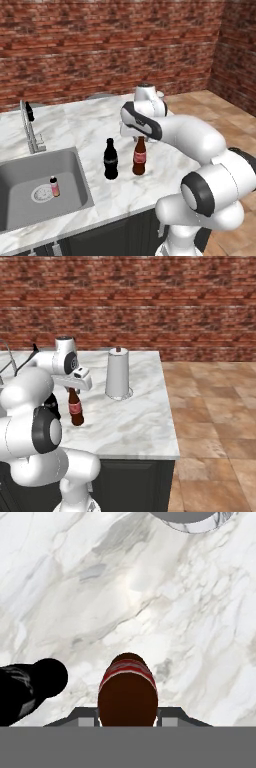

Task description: Place the large bottle from the dining counter next to the other large bottle outside the sink, and place the small bottle from the dining counter next to the other small bottle inside the sink.

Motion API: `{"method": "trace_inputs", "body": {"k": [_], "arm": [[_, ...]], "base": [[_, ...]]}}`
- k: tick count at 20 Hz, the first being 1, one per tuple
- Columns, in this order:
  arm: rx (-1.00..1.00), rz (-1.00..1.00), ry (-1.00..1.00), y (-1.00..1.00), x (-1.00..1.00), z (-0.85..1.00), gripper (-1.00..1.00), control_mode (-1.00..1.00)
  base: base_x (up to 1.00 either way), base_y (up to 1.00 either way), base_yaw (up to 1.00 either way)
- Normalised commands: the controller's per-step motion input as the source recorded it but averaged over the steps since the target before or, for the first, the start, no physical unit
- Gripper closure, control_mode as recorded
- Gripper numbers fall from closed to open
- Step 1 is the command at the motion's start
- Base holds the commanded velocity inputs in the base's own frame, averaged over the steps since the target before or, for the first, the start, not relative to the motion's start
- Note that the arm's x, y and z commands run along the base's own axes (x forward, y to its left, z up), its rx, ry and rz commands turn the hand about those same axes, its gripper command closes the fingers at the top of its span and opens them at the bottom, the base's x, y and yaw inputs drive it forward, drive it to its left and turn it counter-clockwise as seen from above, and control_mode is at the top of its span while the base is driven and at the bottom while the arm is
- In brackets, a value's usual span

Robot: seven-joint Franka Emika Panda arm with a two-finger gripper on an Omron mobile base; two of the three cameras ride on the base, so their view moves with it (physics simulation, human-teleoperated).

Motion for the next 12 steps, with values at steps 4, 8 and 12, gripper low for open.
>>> {"method": "trace_inputs", "body": {"k": [4,8,12], "arm": [[0.0,0.0,0.0,0.0,0.0,-0.16,1.0,-1.0],[0.0,0.0,0.0,0.0,0.0,-0.16,1.0,-1.0],[0.0,0.0,0.0,0.0,0.02,-0.16,1.0,-1.0]], "base": [[0.0,0.0,0.0],[0.0,0.0,0.0],[0.0,0.0,0.0]]}}
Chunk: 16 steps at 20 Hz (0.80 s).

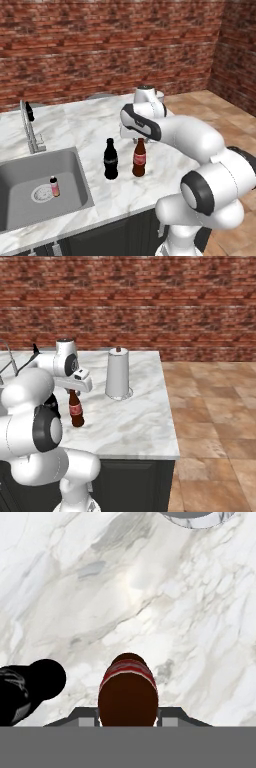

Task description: Place the large bottle from the dining counter next to the other large bottle outside the sink, and place the small bottle from the dining counter next to the other small bottle inside the sink.

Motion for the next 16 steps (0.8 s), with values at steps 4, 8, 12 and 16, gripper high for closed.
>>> {"method": "trace_inputs", "body": {"k": [4,8,12,16], "arm": [[-0.01,0.0,0.0,0.0,0.03,-0.14,1.0,-1.0],[-0.01,0.0,0.0,0.0,0.02,-0.07,1.0,-1.0],[0.0,0.0,0.0,0.0,0.0,0.0,1.0,-1.0],[0.0,0.0,0.0,0.0,0.0,0.0,-1.0,-1.0]], "base": [[0.0,0.0,0.0],[0.0,0.0,0.0],[0.0,0.0,0.0],[0.0,0.0,0.0]]}}
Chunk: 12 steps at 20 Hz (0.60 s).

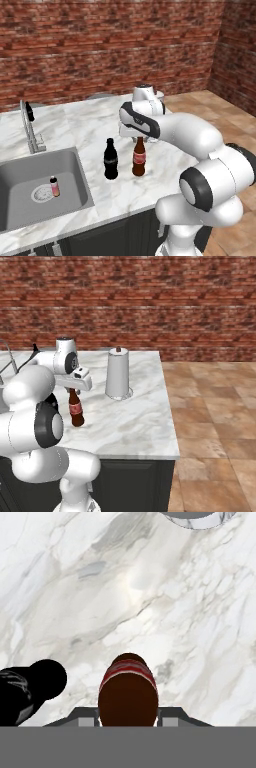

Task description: Place the large bottle from the dining counter next to the other large bottle outside the sink, and place the small bottle from the dining counter next to the other small bottle inside the sink.

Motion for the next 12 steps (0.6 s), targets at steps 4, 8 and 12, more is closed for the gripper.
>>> {"method": "trace_inputs", "body": {"k": [4,8,12], "arm": [[0.0,0.0,0.0,0.0,0.0,0.0,-1.0,-1.0],[0.0,0.0,0.0,0.0,0.0,0.0,-1.0,-1.0],[0.0,0.0,0.0,0.0,0.0,0.0,-1.0,-1.0]], "base": [[0.0,0.0,0.0],[0.0,0.0,0.0],[0.0,0.0,0.0]]}}
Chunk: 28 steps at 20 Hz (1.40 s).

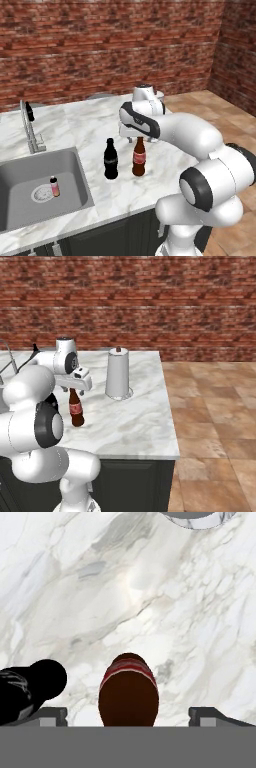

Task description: Place the large bottle from the dining counter next to the other large bottle outside the sink, and place the small bottle from the dining counter next to the other small bottle inside the sink.

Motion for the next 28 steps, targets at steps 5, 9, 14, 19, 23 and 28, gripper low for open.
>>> {"method": "trace_inputs", "body": {"k": [5,9,14,19,23,28], "arm": [[0.0,0.0,0.0,0.0,0.0,0.03,-1.0,-1.0],[0.0,0.0,0.0,0.0,-0.12,0.49,-1.0,-1.0],[0.0,0.0,0.0,0.0,-0.37,0.59,-1.0,-1.0],[0.0,0.0,0.0,0.0,-0.73,0.4,-1.0,-1.0],[0.0,0.0,0.0,-0.06,-0.93,0.34,-1.0,-1.0],[0.0,0.0,-0.05,-0.24,-0.92,0.24,-1.0,-1.0]], "base": [[0.0,0.0,0.0],[0.0,0.0,0.0],[0.0,0.0,0.0],[0.0,0.0,0.0],[0.0,0.0,0.0],[0.0,0.0,0.0]]}}
